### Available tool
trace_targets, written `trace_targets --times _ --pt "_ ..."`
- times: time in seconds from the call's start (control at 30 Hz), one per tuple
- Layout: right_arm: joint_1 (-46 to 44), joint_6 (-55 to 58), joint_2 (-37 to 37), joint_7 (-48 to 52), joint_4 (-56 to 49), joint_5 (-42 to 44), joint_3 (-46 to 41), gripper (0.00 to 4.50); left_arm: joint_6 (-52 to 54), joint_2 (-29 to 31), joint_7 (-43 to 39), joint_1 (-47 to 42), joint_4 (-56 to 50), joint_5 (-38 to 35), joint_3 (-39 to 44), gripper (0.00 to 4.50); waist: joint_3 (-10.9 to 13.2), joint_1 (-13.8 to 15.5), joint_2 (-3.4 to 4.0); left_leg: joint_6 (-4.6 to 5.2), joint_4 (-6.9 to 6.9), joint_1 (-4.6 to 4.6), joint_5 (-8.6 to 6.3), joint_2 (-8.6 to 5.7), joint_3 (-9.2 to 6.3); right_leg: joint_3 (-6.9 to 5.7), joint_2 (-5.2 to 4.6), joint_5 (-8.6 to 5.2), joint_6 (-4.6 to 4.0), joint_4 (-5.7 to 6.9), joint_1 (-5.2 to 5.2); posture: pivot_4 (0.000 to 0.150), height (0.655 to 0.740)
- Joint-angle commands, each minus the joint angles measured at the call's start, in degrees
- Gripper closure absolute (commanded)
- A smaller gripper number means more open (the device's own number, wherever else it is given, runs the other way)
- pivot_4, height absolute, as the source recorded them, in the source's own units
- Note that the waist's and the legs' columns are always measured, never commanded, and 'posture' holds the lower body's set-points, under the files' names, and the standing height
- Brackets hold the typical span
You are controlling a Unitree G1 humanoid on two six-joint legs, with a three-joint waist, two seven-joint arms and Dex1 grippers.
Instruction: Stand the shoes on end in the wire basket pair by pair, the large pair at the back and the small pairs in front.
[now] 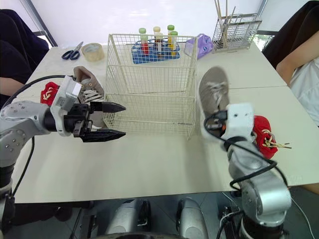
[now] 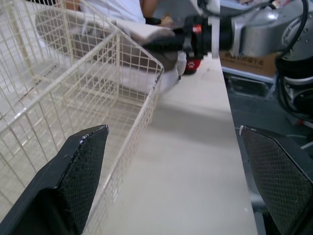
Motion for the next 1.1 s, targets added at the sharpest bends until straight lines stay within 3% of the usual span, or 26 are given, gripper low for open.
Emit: trace_targets --times 0.03,0.2,0.33,0.5,0.63,0.83,1.1 --pt "-7.22 2.13 -0.79 -0.99 -4.79 -1.5 -3.6 4.28 -1.46 -0.9 -0.53 -2.13 0.33 0.7 -0.7 0.0 0.0 -0.01 0.0 -0.18 -0.01 -0.02 0.1 0.0 0.0 -0.01 0.0 0.0 0.0 -0.01 -0.02 0.15 0.74" --pt "-17.78 4.05 -4.8 0.33 -2.24 -3.25 -6.02 4.28 -2.77 -2.4 -1.41 -4.28 2.77 2.13 -2.0 0.0 0.03 -0.07 0.02 -0.19 -0.02 -0.08 0.11 -0.01 0.04 0.0 -0.01 0.0 0.0 -0.01 -0.07 0.15 0.74" --pt "-25.64 -0.7 -16.24 10.57 6.04 -0.65 -8.74 4.28 -2.92 -4.21 -1.7 -7.37 6.51 1.9 -1.39 0.0 0.14 0.06 0.07 -0.05 0.0 -0.12 0.08 -0.05 0.08 0.03 -0.03 0.01 0.01 -0.04 -0.09 0.15 0.74" --pt "-30.55 -16.06 -33.92 33.64 18.89 3.46 -8.7 4.28 -1.65 -6.42 -0.82 -13.5 13.71 -0.27 1.34 0.0 0.31 -0.21 0.0 0.14 -0.04 -0.13 -0.04 -0.05 0.11 0.04 -0.02 0.01 0.02 -0.08 -0.1 0.15 0.74" --pt "-30.67 -30.31 -41.89 49.11 26.04 4.49 -6.65 4.28 -0.01 -7.13 0.39 -18.47 19.5 -1.67 3.8 0.0 0.36 -0.53 -0.02 0.12 -0.07 -0.12 -0.02 -0.04 0.13 0.04 0.0 -0.01 0.06 -0.11 -0.1 0.15 0.74" --pt "-36.51 -47.0 -45.67 65.02 34.33 4.73 -1.08 4.28 0.98 -4.64 -0.95 -24.76 29.47 -1.06 7.01 0.0 0.43 -1.53 -0.07 -0.12 -0.02 -0.1 0.11 -0.02 0.21 0.08 -0.04 0.0 0.07 -0.08 -0.1 0.15 0.74" --pt "-47.57 -59.09 -42.1 73.82 40.37 2.77 7.65 4.28 2.86 -1.61 -2.41 -32.69 42.03 -0.08 9.31 0.0 0.55 -1.21 -0.18 -0.16 -0.01 -0.1 0.14 0.0 0.25 0.08 -0.06 0.0 0.08 -0.04 -0.13 0.15 0.74"
